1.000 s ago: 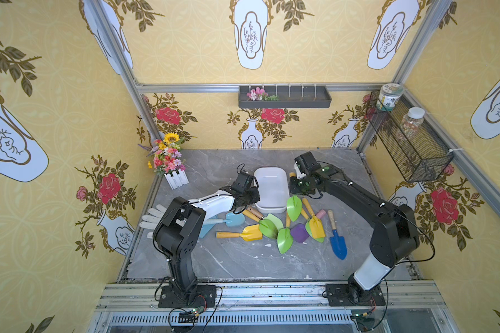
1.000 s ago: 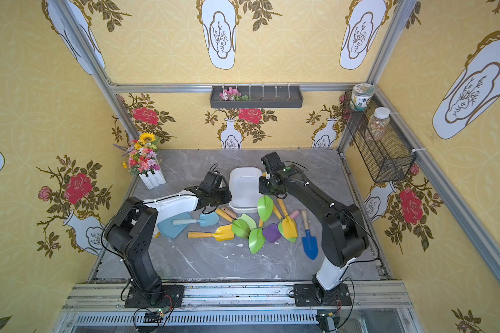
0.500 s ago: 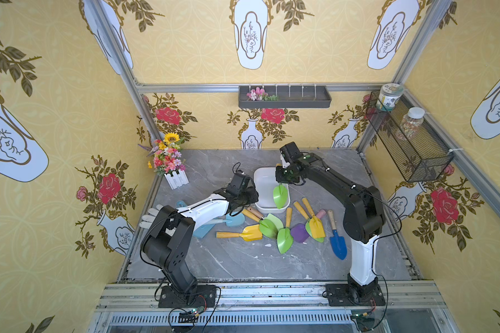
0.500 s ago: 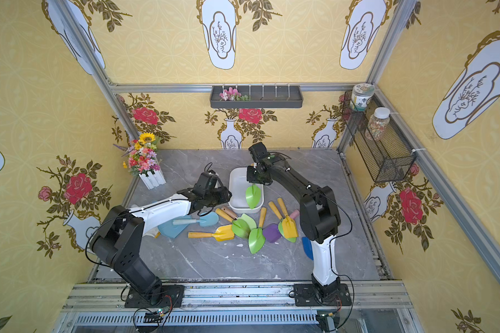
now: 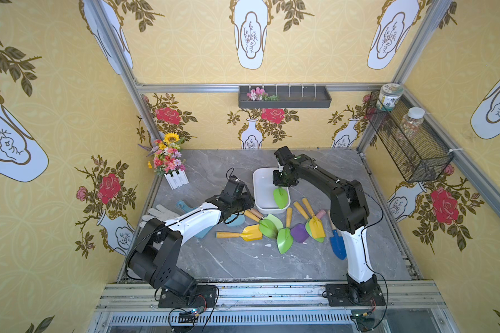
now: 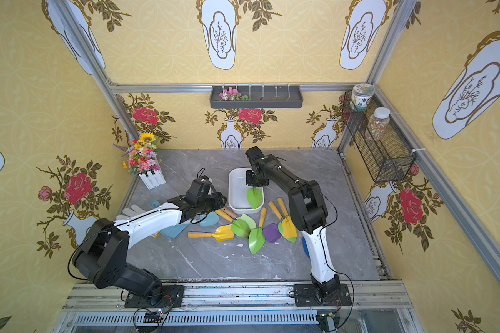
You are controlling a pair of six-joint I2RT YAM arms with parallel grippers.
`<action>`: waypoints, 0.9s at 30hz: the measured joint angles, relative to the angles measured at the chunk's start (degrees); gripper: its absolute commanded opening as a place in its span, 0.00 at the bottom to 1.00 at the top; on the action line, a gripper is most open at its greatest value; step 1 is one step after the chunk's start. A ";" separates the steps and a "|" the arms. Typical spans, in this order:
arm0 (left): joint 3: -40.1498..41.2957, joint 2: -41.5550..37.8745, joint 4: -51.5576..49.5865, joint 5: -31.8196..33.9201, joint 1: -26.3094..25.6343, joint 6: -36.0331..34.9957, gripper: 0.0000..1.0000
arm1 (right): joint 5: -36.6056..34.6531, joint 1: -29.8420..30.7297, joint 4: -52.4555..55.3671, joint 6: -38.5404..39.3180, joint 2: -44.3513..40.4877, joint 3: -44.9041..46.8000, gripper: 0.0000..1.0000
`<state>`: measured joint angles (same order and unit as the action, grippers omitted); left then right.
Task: Put the shovel into the storage box
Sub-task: Place the shovel in the storage box.
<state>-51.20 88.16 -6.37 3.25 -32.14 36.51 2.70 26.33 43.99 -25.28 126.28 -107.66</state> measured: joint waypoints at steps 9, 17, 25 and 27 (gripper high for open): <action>-1.29 1.53 0.35 -0.26 0.00 0.17 0.52 | -1.11 -0.92 1.09 0.07 2.25 -4.13 0.15; -1.51 1.62 0.42 -0.63 0.00 0.17 0.52 | -1.57 -0.79 1.33 0.52 4.46 -5.09 0.16; -1.22 1.51 0.33 -0.63 0.00 0.61 0.52 | -2.97 -0.22 1.36 1.09 5.88 -4.37 0.35; -1.22 1.40 0.33 -0.63 0.00 0.61 0.52 | -3.15 -0.20 1.40 1.11 5.97 -4.37 0.38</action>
<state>-52.42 89.56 -6.04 2.61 -32.14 37.12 -0.45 26.13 45.39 -24.16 132.25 -112.03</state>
